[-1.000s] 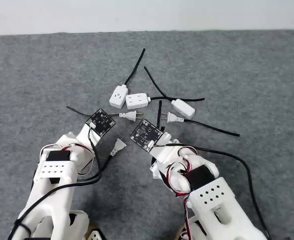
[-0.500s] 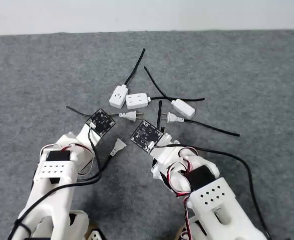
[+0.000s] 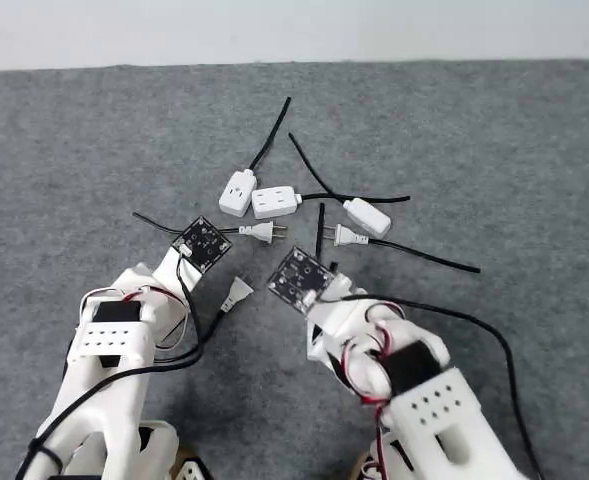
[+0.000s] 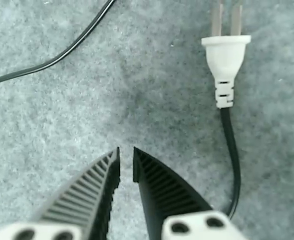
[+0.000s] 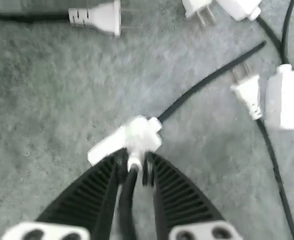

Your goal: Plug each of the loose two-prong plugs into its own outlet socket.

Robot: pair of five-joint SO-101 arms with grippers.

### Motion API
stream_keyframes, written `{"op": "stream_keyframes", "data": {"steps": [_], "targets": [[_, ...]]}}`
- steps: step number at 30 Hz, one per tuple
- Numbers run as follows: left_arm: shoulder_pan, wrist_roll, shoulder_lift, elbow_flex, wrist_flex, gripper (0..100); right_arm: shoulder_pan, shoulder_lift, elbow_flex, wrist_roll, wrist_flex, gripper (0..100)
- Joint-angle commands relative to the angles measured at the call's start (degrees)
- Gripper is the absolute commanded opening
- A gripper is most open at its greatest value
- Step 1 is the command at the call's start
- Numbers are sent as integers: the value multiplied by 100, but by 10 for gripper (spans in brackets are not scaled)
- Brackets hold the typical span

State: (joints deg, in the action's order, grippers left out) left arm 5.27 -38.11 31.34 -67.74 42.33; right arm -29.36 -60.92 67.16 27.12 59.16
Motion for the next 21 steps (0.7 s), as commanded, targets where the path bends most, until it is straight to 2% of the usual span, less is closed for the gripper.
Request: {"op": "stream_keyframes", "data": {"steps": [1, 12, 21], "targets": [[62, 53, 123, 92, -158, 44, 22, -488, -18, 53, 189, 8], [62, 53, 123, 92, -158, 44, -4, -31, 35, 185, -286, 8], [62, 62, 123, 92, -158, 43, -22, 347, 26, 598, -382, 8]]}}
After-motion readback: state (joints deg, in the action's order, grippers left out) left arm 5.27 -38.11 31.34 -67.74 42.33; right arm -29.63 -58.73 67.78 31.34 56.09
